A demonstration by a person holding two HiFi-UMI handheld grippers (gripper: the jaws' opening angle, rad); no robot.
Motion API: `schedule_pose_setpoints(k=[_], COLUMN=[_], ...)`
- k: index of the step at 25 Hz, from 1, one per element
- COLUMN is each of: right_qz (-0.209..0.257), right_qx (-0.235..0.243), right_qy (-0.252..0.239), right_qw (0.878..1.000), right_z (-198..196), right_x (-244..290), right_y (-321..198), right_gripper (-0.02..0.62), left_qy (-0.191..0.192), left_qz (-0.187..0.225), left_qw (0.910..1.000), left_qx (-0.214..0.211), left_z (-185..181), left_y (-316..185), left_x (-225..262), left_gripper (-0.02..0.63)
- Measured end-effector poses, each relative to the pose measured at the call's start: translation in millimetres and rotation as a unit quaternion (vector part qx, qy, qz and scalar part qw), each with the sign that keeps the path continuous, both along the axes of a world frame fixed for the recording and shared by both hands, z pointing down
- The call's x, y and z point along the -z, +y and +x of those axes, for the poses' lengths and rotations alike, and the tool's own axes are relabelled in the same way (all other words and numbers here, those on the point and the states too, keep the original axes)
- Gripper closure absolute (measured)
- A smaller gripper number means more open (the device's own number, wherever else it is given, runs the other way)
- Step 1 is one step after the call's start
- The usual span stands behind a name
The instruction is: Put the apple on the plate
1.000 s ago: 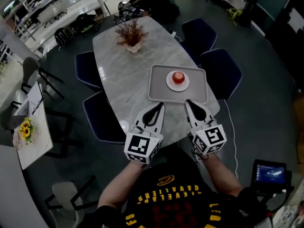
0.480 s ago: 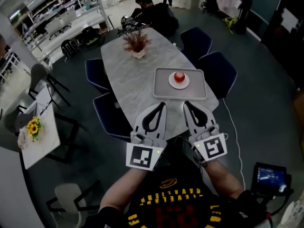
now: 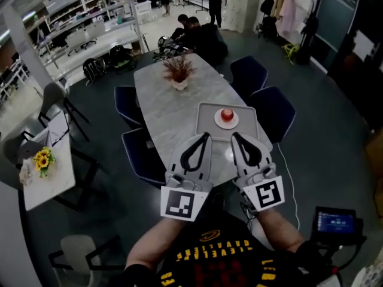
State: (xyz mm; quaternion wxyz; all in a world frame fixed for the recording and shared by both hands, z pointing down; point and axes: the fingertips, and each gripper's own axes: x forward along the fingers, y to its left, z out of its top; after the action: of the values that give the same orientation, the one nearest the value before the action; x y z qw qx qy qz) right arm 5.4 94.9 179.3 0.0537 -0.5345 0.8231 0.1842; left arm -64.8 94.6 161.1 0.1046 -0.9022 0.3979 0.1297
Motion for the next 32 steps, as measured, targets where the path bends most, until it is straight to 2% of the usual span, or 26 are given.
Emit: schedule_pose_setpoints(k=[4,10,18,25,32], right_qz=[0.005,0.011,0.012,0.008,0.000], right_qx=[0.004,-0.017,-0.030,-0.036,-0.036], right_qy=[-0.012,-0.016,-0.019,-0.012,-0.028], right_qw=[1.000,1.000,0.999,0.999,0.999], right_z=[-1.5,10.7,17.0,13.2,23.2], right_x=[9.3,15.4,16.4,12.4,7.9], right_y=[-5.3,-4.4,8.8,16.0,10.1], right_gripper=[0.589,0.589,0.589,0.589,0.589], left_qy=[-0.003,-0.006,-0.008,-0.006,-0.011], left_qz=[0.003,0.017,-0.001,0.006,0.003], left_qw=[1.0000,0.9998,0.9999,0.9998,0.9998], left_qx=[0.007,-0.002,-0.015,-0.017,-0.013], left_z=[-5.9,-1.7,3.1,-3.1,4.4], left_y=[-5.6,-7.7,-0.1,7.1,-1.3], left_x=[4.5,15.4,10.4,10.2,6.5], left_gripper=[0.604,0.604,0.604,0.604,0.604])
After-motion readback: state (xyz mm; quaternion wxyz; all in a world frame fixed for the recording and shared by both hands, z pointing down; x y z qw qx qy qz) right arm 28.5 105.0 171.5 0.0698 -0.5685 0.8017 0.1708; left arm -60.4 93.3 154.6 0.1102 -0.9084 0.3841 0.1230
